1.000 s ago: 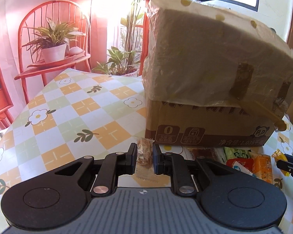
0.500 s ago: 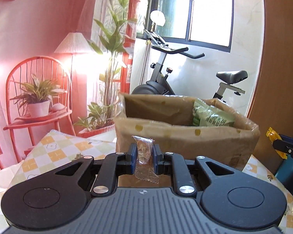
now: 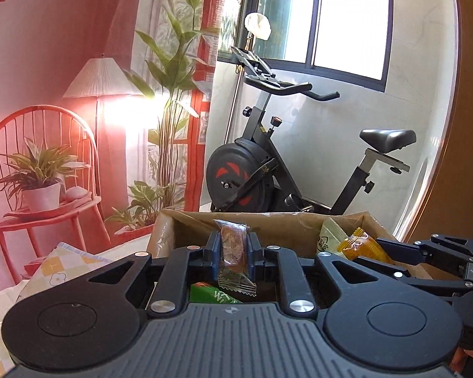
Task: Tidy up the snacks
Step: 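Carry both packets over the box and open both tools to release them, then move both tools back from the box toward the table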
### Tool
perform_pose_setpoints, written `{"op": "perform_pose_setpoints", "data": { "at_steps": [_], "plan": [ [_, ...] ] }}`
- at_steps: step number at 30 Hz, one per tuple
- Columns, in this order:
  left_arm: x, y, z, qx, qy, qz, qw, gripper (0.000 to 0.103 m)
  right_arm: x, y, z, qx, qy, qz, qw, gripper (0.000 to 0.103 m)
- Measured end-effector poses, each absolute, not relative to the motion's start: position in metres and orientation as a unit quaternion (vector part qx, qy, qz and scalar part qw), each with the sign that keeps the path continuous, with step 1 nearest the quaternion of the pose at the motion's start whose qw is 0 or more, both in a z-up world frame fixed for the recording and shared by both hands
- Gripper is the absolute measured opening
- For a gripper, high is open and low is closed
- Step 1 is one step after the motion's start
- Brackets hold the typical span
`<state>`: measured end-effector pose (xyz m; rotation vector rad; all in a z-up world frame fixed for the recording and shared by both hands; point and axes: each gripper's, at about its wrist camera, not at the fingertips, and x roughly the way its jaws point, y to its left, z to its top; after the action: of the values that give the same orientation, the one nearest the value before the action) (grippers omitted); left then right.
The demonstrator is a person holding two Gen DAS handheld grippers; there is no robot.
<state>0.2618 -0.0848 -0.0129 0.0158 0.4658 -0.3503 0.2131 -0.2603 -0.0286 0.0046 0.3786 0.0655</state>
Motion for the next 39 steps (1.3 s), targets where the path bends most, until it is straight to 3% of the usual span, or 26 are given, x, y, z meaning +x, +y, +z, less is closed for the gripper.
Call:
{"op": "perform_pose_setpoints", "data": {
  "at_steps": [2,4,5,7,10,14,26,39],
  "plan": [
    [0.266,-0.089,-0.017,0.021,0.234,-0.183,0.955,0.019,0.217,-0.266,-0.035,0.015,0.199,0.020,0.980,0.039],
    [0.265,-0.092,-0.021,0.032,0.235,-0.189,0.953,0.038,0.216,-0.269,-0.036,0.023,0.203,0.018,0.979,0.042],
    [0.263,-0.092,-0.023,0.037,0.234,-0.187,0.953,0.055,0.214,-0.269,-0.036,0.023,0.202,0.020,0.979,0.050],
    [0.260,-0.089,-0.025,0.037,0.232,-0.185,0.954,0.057,0.207,-0.268,-0.035,0.020,0.196,0.028,0.980,0.059],
    [0.253,-0.080,-0.025,0.031,0.239,-0.185,0.953,0.059,0.197,-0.267,-0.032,0.017,0.193,0.032,0.981,0.060],
    [0.240,-0.069,-0.022,0.030,0.234,-0.178,0.955,0.072,0.178,-0.264,-0.027,0.028,0.176,0.040,0.983,0.068],
    [0.181,0.000,-0.032,0.024,0.244,-0.158,0.957,0.072,0.111,-0.252,-0.034,0.046,0.165,0.073,0.983,0.069],
    [0.143,0.047,-0.087,-0.018,0.295,-0.119,0.948,0.072,0.070,-0.240,-0.070,0.044,0.189,0.084,0.977,0.069]
  ]
}}
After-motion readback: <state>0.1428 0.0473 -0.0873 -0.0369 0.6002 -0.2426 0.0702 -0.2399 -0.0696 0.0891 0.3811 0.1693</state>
